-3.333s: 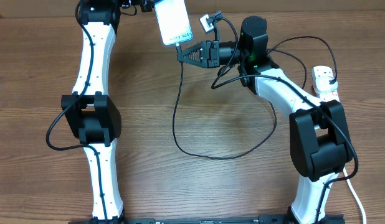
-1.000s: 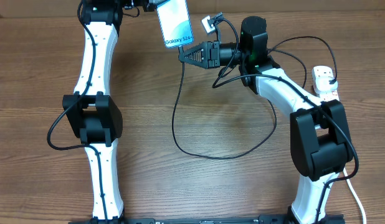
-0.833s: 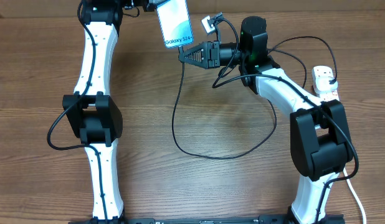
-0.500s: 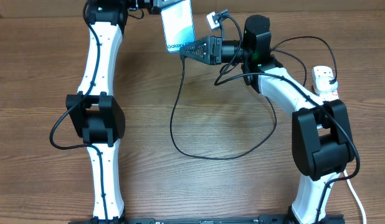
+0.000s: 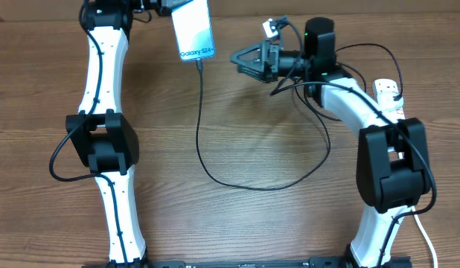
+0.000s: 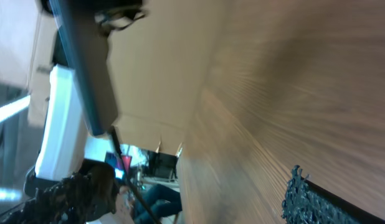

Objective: Plug charger to phone and switch on socket
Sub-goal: 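Open the right gripper and pull it away from the plug, then lower the phone with the left gripper toward the table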

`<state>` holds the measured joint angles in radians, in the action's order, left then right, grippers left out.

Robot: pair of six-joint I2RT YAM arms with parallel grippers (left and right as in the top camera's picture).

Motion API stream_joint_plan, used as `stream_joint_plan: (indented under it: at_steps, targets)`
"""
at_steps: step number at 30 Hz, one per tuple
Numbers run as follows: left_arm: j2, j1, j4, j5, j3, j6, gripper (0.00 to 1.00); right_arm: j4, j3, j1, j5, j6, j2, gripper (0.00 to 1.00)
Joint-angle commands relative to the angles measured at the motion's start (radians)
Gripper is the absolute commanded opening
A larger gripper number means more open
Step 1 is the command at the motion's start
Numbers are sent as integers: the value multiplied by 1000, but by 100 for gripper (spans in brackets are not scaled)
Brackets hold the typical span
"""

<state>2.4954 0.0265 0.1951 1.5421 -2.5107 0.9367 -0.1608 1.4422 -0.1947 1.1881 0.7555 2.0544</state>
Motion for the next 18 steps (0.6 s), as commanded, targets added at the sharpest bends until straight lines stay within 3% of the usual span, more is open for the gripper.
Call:
stream_joint_plan:
  at_steps: [1, 3, 10, 13, 18]
  targets:
    - [-4, -6, 36, 13, -24, -30, 4, 75, 18, 53, -13, -79, 5, 100]
    - [-4, -11, 78, -4, -24, -68, 4, 131, 18, 77, -14, -105, 5, 100]
    - [-4, -62, 558, -317, -24, -389, 4, 435, 18, 173, -157, -238, 5, 100]
    - [-3, -81, 727, -473, -24, -482, 4, 467, 18, 190, -189, -241, 5, 100]
    - [-3, -117, 885, -675, -22, -575, 4, 470, 18, 196, -194, -242, 5, 100]
